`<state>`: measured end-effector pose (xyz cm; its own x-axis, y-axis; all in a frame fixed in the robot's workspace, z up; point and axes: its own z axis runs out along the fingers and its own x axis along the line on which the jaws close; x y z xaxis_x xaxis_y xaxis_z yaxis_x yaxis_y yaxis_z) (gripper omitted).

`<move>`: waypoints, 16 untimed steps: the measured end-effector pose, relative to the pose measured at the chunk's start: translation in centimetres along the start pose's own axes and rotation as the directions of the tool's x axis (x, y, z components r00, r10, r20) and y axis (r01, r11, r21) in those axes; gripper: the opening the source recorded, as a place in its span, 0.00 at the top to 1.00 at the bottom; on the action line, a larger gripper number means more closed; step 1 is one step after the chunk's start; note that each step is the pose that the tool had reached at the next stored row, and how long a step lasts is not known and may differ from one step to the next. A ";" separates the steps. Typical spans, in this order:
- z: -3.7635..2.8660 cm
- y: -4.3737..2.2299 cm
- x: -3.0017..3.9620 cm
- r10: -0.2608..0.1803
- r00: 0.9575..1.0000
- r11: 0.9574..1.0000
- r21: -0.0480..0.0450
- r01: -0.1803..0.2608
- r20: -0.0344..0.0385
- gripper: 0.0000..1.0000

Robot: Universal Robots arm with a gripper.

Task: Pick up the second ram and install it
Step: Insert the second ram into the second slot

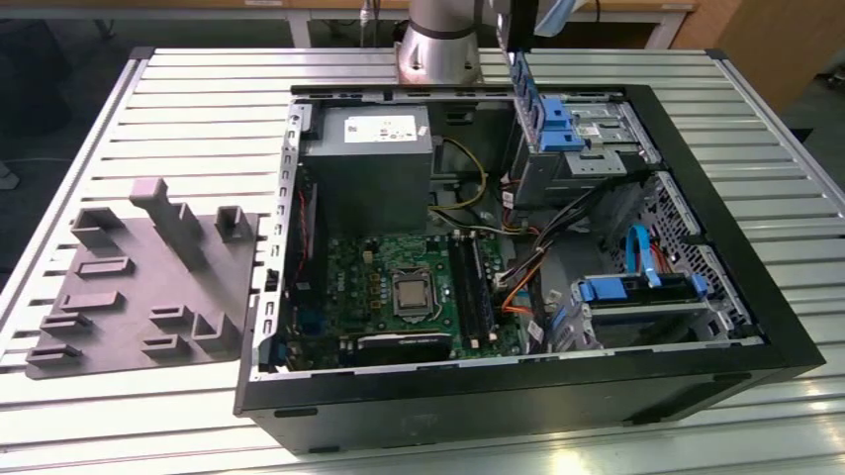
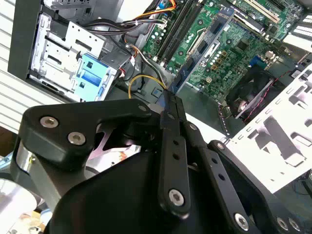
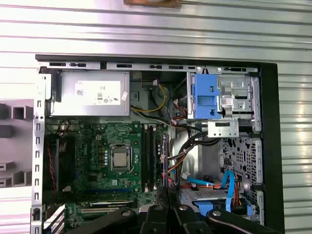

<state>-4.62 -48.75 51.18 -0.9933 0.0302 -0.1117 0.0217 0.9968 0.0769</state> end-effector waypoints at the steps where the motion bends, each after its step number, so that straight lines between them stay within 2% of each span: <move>1: 1.09 -0.09 0.12 0.000 1.000 1.000 0.000 0.000 0.000 0.88; 16: 1.55 -0.12 0.17 0.000 1.000 1.000 0.000 0.000 0.000 0.88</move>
<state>-4.61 -48.75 49.62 -0.9933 0.0302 -0.1117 0.0217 0.9968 0.0770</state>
